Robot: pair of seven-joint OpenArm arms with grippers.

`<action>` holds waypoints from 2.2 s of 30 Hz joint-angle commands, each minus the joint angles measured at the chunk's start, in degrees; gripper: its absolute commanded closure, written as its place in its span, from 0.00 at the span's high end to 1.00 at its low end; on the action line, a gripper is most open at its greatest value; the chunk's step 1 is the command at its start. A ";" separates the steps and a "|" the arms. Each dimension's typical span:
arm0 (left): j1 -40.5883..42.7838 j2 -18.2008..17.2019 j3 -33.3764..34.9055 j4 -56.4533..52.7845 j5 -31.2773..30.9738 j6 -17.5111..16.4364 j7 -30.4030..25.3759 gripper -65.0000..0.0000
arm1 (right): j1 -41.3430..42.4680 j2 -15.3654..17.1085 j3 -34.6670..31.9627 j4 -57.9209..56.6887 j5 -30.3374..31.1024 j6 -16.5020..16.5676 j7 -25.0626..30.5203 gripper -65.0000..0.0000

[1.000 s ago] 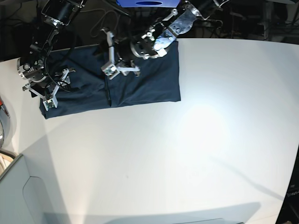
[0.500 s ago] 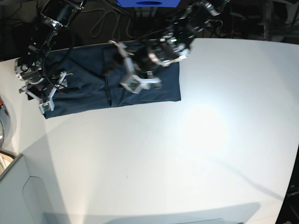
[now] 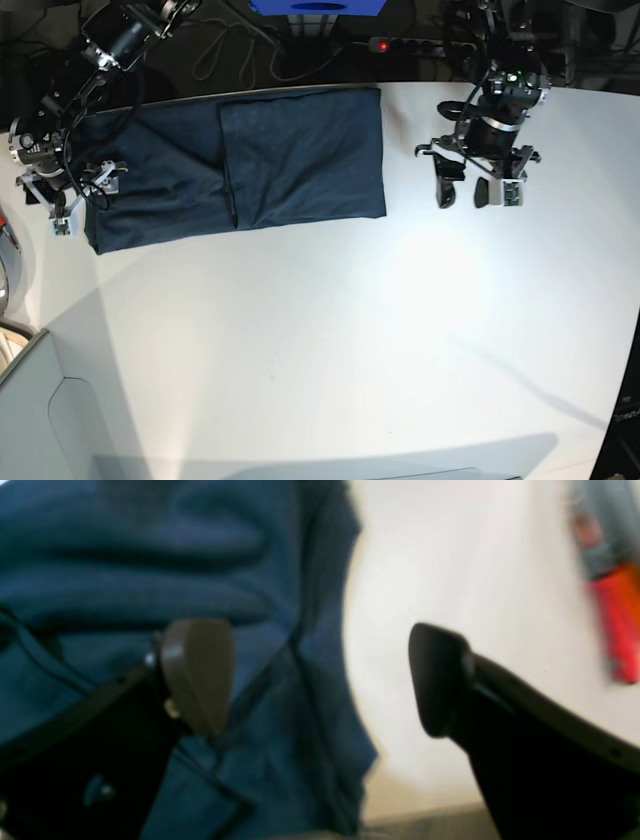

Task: Fold the T-shirt properly
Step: 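Grasp the other strip end with the right gripper and fold it over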

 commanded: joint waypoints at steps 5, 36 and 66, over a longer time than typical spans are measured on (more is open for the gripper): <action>-0.14 -0.01 -0.72 -2.82 -0.62 -0.29 -1.01 0.51 | 1.98 2.17 0.28 -4.78 0.17 0.60 0.92 0.81; -3.92 6.14 6.40 -12.23 -0.62 -0.20 -1.01 0.50 | 0.75 -0.29 -0.24 1.90 0.17 0.60 0.92 0.00; -9.11 7.99 14.58 -19.44 -0.53 0.32 -0.93 0.50 | -11.65 -5.30 -55.54 21.33 -0.10 0.60 4.70 0.00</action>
